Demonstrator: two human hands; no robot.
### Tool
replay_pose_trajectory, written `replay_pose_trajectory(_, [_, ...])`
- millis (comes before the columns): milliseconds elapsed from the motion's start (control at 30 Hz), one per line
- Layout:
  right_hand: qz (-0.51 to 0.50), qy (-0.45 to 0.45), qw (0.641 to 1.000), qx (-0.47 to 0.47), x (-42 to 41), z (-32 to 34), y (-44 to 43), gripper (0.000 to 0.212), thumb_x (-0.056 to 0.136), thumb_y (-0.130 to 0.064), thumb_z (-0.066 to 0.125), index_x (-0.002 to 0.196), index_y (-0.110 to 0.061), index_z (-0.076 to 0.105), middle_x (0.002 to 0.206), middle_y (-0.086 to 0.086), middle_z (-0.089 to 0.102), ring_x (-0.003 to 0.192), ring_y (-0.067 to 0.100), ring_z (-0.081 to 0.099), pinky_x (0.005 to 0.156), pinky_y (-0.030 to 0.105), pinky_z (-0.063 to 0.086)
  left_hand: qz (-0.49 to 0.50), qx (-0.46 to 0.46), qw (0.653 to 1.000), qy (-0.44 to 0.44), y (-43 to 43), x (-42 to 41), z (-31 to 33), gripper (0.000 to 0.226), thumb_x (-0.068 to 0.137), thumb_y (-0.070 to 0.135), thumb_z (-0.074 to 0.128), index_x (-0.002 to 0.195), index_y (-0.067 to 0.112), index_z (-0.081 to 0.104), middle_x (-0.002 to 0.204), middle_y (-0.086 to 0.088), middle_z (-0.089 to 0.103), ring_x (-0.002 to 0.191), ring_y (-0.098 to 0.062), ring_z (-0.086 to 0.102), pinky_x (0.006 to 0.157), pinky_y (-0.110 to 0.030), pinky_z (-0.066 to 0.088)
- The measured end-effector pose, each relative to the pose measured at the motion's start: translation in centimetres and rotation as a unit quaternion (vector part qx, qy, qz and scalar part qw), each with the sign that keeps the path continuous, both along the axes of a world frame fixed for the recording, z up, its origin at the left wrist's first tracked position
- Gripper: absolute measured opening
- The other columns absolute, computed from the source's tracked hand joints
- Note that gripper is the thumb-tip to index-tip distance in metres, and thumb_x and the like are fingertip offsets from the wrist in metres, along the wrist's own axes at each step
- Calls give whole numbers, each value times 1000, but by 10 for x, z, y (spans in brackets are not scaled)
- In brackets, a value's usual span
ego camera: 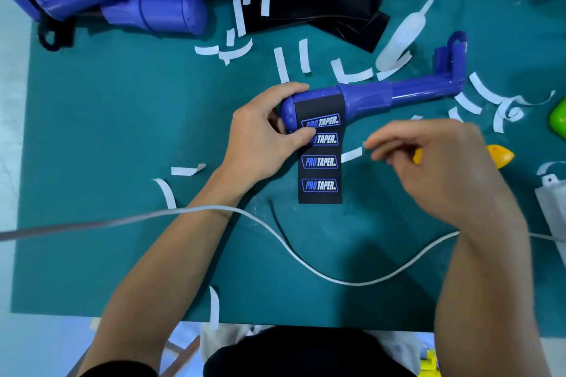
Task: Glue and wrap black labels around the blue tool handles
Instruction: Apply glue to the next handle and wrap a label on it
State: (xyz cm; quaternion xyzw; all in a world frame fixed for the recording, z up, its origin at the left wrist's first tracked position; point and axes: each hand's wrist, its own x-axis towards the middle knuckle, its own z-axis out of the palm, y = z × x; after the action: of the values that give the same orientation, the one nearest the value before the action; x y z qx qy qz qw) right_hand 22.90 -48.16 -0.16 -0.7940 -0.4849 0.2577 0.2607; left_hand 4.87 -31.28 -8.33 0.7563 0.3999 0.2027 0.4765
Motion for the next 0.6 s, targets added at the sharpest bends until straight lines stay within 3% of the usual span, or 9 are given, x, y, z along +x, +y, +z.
replay_pose_trajectory(67, [-48, -38, 997, 38, 6, 2, 1, 36, 84, 11, 68, 93, -22, 79, 77, -17, 74, 73, 8, 71, 79, 30, 58, -1, 6, 1000, 3, 0, 0, 1, 59, 69, 23, 87, 121, 44, 69, 89, 30, 68, 60, -16, 55, 65, -12, 46])
replay_pose_trajectory(167, [-160, -45, 985, 48, 11, 2, 7, 12, 80, -20, 81, 89, -25, 77, 64, -22, 68, 70, 5, 67, 77, 38, 58, -3, 13, 1000, 2, 0, 0, 2, 58, 70, 25, 86, 122, 43, 67, 96, 29, 68, 60, -13, 56, 66, -13, 47])
replay_pose_trajectory(233, [-214, -69, 972, 66, 14, 0, 13, 19, 77, -30, 77, 96, -27, 75, 72, -17, 71, 75, 9, 66, 82, 40, 56, -6, 18, 1000, 0, 0, 0, 2, 57, 70, 25, 85, 122, 42, 67, 98, 28, 68, 61, -14, 57, 67, -15, 49])
replay_pose_trajectory(333, [-84, -171, 981, 25, 19, -14, 25, 54, 70, -2, 72, 122, -17, 70, 112, 0, 72, 109, 24, 54, 110, 32, 31, -7, 20, 1000, -1, 0, 0, 2, 57, 70, 27, 84, 122, 40, 67, 104, 27, 69, 62, -14, 57, 68, -18, 51])
replay_pose_trajectory(367, [-54, -167, 984, -6, 21, -21, 31, 65, 65, 5, 69, 128, -12, 67, 120, 4, 70, 115, 29, 52, 116, 29, 21, -9, 21, 1000, -2, 0, 0, 1, 57, 70, 27, 84, 123, 40, 67, 106, 26, 69, 62, -15, 57, 68, -18, 52])
replay_pose_trajectory(433, [-32, -164, 985, -41, 22, -32, 42, 71, 65, 13, 63, 133, -7, 64, 123, 11, 68, 117, 36, 53, 125, 35, 13, -12, 21, 1000, -6, 0, 0, 1, 57, 71, 26, 84, 123, 39, 67, 108, 26, 69, 63, -15, 57, 68, -20, 52])
replay_pose_trajectory(533, [-22, -163, 986, -11, 21, -47, 47, 63, 71, 17, 56, 130, -4, 66, 113, 17, 66, 108, 44, 54, 117, 45, 26, -10, 21, 999, -23, -2, -1, -1, 60, 71, 23, 84, 125, 40, 66, 114, 26, 68, 64, -16, 56, 67, -24, 54])
replay_pose_trajectory(600, [-24, -156, 987, 29, 22, -49, 40, 60, 75, 16, 55, 129, -8, 65, 110, 14, 66, 104, 42, 52, 104, 41, 33, 6, 26, 999, -46, -4, -2, 1, 67, 72, 22, 82, 133, 44, 62, 124, 27, 66, 66, -17, 56, 66, -23, 52])
